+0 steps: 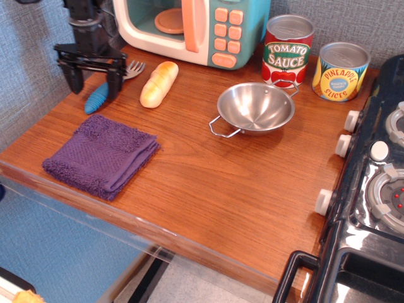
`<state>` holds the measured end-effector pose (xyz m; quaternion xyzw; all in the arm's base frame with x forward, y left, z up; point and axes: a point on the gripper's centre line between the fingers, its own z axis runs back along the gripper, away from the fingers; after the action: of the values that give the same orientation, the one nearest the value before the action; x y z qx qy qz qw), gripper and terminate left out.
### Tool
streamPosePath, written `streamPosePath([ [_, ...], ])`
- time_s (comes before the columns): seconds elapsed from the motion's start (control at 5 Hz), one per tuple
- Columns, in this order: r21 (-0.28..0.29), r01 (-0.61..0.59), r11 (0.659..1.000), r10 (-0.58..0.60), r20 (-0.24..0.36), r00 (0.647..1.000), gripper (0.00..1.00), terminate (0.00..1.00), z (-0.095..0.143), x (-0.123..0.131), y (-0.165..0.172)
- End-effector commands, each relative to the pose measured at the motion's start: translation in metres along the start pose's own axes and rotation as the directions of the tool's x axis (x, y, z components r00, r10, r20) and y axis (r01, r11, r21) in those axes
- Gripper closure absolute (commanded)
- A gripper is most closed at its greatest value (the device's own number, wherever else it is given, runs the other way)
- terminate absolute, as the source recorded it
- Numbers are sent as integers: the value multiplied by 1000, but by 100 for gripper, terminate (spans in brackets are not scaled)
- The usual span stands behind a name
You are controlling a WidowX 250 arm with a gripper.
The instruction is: Put the blue spatula to the bottom right of the table.
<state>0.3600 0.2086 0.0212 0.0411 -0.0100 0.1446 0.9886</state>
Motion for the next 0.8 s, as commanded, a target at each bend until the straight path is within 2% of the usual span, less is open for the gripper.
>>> streamPosePath([
  [0.0,16,-2,1000,1,52,999,0,0,13,9,5],
  [0.2,-5,11,1000,-11,70,997,100,0,20,8,5],
  [0.4,-47,2,999,3,121,993,100,0,41,10,8],
  [0.6,-71,-26,997,44,250,967,100,0,91,11,8],
])
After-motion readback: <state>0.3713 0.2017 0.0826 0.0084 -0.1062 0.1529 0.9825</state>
